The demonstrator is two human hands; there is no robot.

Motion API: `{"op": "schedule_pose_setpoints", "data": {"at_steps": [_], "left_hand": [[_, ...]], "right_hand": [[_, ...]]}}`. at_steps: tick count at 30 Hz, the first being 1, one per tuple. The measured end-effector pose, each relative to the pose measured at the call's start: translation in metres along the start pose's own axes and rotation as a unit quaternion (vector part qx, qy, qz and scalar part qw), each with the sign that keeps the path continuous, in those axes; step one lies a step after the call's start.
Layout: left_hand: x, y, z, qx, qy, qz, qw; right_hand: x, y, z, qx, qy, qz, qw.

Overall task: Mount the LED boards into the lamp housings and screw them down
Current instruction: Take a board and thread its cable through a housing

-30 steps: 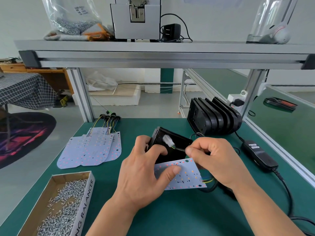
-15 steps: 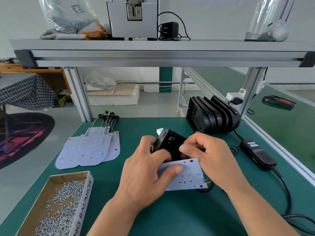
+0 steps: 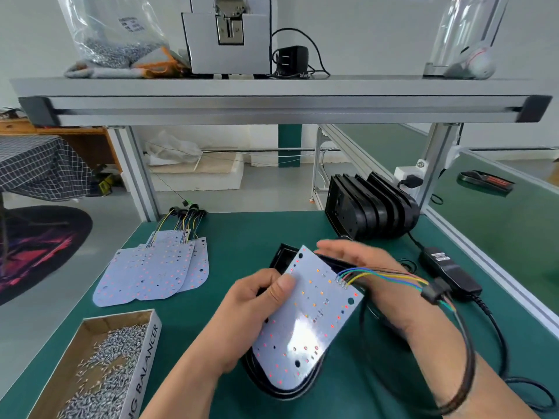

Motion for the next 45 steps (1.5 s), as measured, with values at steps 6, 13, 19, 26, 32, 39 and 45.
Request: {"op": "schedule_pose_setpoints", "data": {"at_steps": [6,13,19,26,32,39,45], "left_hand": [[0.003,0.000,0.000,-0.006,-0.132,-0.062,0.989],[0.001,0.005,0.004,-0.072,-0.164,-0.072,0.981],[0.009,0.010,-0.008,-0.207,-0.219,-0.083,0.950],[0.024,0.013,-0.024,-0.339,-0.303,-0.147,0.879],[0.011,0.011,0.001,-0.270,-0.264,-0.142,0.915],[0.007,0.006,0.020,-0.218,-0.263,-0.154,0.927],[0.007,0.007,0.019,-0.167,-0.266,-0.133,0.940]], "right_hand": [[-0.008,-0.009,0.024,0.053,0.044,0.099,0.993],[-0.007,0.001,0.048,0.031,-0.156,0.040,0.986],[-0.007,0.007,0.045,0.078,-0.344,0.090,0.932],[0.014,-0.007,0.014,0.195,-0.546,0.102,0.809],[0.009,-0.008,0.045,0.066,-0.513,-0.027,0.856],[-0.001,-0.001,0.075,0.053,-0.182,0.065,0.980],[-0.003,0.003,0.079,-0.003,0.287,0.188,0.939]]}}
Point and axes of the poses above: each hand's wrist, its own y-axis towards the middle knuckle, its own z-axis out of the palm, x = y × z, the point moved 2 cm from there along y, towards the middle knuckle, and after that the axes turned 2 degrees about x, right-handed, at the moved point
